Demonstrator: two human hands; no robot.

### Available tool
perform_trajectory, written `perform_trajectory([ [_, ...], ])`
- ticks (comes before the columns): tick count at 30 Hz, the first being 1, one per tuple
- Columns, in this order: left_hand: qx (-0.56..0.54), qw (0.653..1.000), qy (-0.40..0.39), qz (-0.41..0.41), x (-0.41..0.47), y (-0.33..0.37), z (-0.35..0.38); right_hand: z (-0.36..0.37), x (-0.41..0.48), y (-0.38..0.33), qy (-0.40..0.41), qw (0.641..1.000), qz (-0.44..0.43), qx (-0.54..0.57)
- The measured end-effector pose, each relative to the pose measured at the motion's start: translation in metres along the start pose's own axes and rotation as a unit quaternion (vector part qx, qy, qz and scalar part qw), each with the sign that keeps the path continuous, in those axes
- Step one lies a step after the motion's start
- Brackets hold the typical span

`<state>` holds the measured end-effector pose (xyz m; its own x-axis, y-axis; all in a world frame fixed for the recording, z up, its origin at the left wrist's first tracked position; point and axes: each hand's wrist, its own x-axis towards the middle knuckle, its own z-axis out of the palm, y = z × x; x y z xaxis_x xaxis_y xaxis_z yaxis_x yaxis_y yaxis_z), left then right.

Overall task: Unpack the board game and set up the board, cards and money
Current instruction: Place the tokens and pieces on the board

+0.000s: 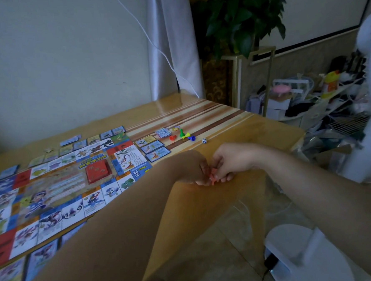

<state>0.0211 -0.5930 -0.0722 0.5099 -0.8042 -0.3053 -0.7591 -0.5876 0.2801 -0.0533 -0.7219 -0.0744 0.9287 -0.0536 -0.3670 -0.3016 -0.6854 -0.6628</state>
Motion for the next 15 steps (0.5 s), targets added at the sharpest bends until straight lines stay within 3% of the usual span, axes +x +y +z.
perform_trajectory([
  [4,-0.189,0.981,0.04,-0.013,-0.038,-0.026,-0.007,0.012,0.0,-0.016,0.014,0.998,-0.041,0.046],
  [6,-0.233,0.971,0.053,-0.015,-0.066,-0.043,-0.012,0.021,0.002,-0.029,0.018,0.995,-0.069,0.068],
  [15,-0.084,0.994,-0.017,-0.074,-0.189,-0.088,0.005,0.065,0.013,-0.09,0.008,0.986,-0.16,0.034],
])
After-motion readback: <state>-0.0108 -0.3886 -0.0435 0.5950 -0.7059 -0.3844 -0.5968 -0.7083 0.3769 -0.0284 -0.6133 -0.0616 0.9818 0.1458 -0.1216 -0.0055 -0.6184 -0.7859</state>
